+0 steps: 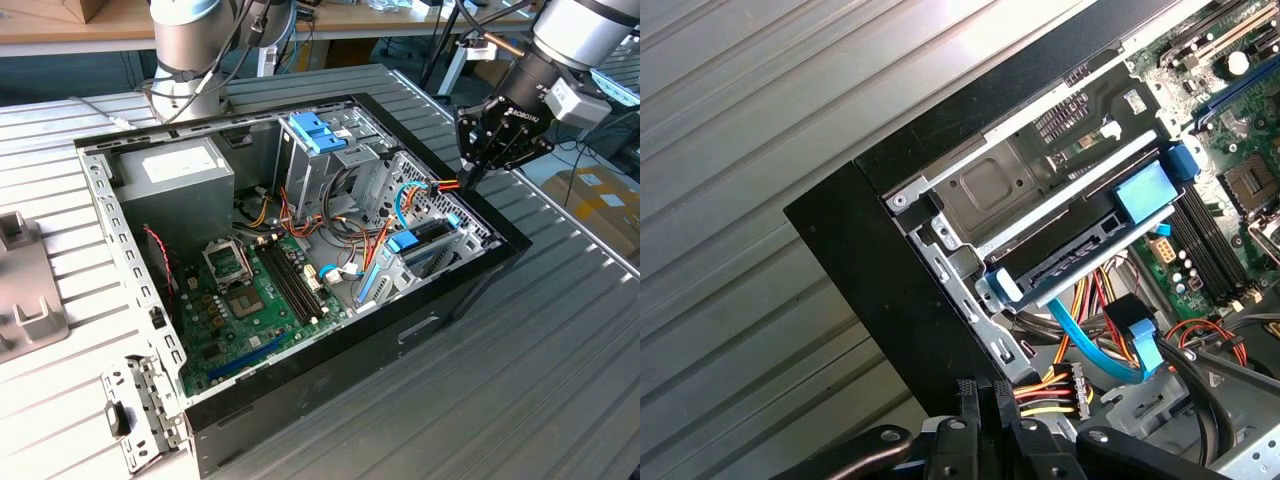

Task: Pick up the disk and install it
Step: 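Insert the first disk wire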

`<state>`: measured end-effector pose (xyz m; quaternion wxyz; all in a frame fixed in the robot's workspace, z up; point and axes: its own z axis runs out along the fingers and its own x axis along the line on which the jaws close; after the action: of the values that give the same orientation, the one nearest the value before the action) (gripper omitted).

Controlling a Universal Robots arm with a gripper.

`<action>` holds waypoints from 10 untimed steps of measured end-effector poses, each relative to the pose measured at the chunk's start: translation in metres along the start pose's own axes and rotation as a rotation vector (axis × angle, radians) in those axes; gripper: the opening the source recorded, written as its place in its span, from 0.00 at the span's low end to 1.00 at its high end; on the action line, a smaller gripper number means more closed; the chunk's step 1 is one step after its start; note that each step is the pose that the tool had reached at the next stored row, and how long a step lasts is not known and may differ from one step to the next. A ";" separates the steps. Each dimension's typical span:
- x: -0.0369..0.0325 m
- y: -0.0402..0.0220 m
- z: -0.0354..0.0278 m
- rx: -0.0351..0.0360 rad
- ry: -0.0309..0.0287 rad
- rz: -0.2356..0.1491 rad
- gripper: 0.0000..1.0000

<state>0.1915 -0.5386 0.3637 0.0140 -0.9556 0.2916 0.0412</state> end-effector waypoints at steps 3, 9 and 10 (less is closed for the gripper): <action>0.0000 0.0000 0.0000 -0.0001 0.0000 0.000 0.18; -0.0010 -0.0012 -0.0007 0.0034 -0.0024 -0.001 0.18; -0.0016 -0.0022 -0.0012 0.0065 -0.0044 -0.001 0.18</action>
<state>0.1914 -0.5360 0.3650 0.0178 -0.9556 0.2912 0.0424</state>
